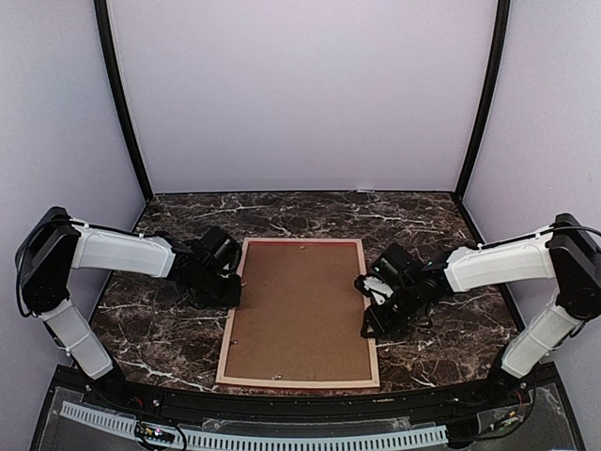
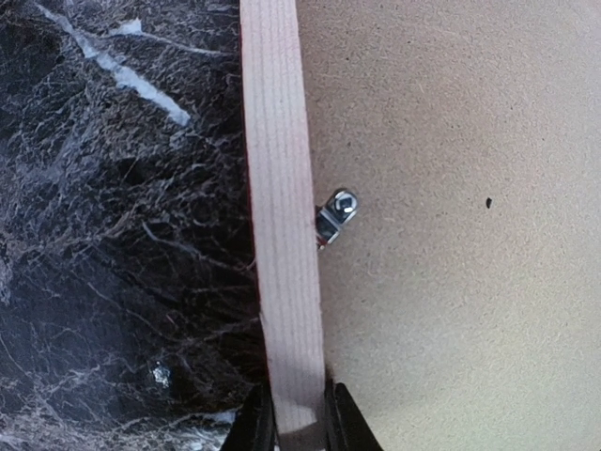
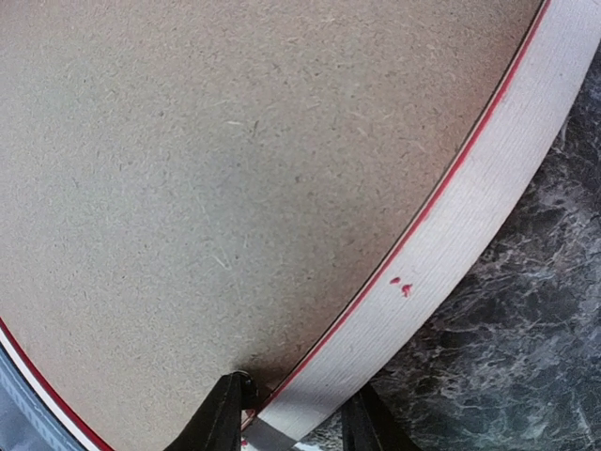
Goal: Put the photo into the frame
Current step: Press the fastener onto the backboard, then rotate the photo frame at the center of the board.
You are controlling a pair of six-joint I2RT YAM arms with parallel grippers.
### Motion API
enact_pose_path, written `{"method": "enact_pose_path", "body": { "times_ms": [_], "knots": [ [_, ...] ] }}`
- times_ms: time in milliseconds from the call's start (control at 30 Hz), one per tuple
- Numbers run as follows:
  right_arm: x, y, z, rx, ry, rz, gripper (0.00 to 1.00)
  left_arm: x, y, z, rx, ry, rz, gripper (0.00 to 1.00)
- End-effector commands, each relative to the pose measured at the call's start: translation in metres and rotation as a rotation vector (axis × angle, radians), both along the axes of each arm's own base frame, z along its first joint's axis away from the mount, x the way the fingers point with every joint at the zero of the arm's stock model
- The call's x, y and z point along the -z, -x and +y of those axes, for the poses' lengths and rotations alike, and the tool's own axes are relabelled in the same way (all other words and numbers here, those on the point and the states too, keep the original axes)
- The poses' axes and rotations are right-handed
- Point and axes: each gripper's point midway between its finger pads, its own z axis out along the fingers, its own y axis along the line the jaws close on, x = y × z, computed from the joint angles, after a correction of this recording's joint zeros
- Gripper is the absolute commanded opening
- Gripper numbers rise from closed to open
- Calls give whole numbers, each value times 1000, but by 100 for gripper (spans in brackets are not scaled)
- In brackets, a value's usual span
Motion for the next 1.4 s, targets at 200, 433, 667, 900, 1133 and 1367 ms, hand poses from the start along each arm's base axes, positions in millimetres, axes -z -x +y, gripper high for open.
{"method": "enact_pose_path", "body": {
  "times_ms": [200, 433, 667, 900, 1133, 1367],
  "knots": [
    [0, -27, -21, 92, 17, -12, 50, -5, 16, -4, 24, 17, 7, 16],
    [6, -49, -24, 141, 26, 3, 47, -14, 16, -9, 22, 34, -11, 37],
    [8, -73, -32, 95, 74, -20, 24, -54, 1, -13, 78, 63, -137, 70],
    [0, -102, -23, -61, 132, -98, 9, -80, -26, -15, 243, 41, -209, 82],
    [1, -119, 0, -270, 98, -129, 8, -90, -60, -23, 402, 4, -240, 87],
    [5, -143, 8, -331, 60, -103, 26, -71, -102, -20, 465, -37, -180, 87]
  ]
}}
